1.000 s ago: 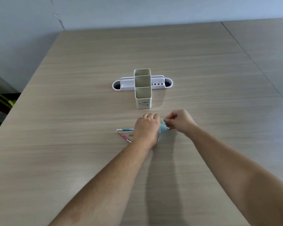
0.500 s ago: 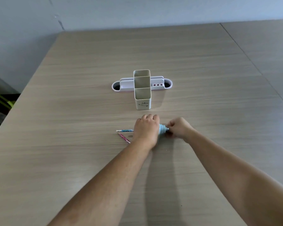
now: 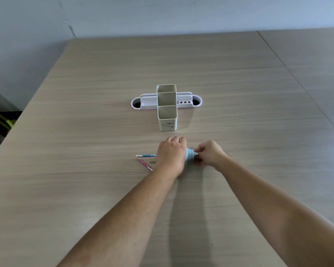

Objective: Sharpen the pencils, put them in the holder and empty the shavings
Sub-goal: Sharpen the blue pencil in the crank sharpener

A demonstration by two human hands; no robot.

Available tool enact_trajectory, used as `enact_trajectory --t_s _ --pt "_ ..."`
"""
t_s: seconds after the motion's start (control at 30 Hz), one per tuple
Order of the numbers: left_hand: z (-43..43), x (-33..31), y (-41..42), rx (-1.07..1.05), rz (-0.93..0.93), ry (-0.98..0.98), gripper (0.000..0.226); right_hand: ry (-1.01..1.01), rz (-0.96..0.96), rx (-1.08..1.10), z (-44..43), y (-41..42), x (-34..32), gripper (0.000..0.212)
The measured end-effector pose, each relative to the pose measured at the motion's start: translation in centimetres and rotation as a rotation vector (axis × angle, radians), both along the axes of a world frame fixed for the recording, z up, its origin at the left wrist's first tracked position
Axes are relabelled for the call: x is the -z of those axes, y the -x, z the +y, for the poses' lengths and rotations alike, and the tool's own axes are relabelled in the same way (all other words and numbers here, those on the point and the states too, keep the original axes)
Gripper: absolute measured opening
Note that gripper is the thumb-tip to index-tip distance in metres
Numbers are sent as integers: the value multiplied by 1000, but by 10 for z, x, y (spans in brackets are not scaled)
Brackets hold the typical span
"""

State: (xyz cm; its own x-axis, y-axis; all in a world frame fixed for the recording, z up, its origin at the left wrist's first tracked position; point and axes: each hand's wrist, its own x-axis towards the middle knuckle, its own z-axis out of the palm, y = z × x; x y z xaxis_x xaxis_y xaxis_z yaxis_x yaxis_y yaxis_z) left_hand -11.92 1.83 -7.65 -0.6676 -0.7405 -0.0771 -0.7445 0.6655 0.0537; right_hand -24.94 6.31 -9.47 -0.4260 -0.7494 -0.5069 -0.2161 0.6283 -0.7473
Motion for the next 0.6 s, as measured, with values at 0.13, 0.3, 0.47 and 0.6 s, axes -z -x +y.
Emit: enact_trajectory --t_s 0.13,0.3,0.47,0.6 --pt "0 -11 -2 -3 20 36 43 -125 -251 -211 25 7 -16 17" --pt "-1 -18 -7 8 6 -18 69 -109 -93 -253 27 6 -46 12" --pt "-7 -24 -23 44 163 -126 97 -74 162 -295 25 12 -57 18" --pt "-24 -35 -55 -76 248 -321 82 46 375 -356 14 5 -69 10"
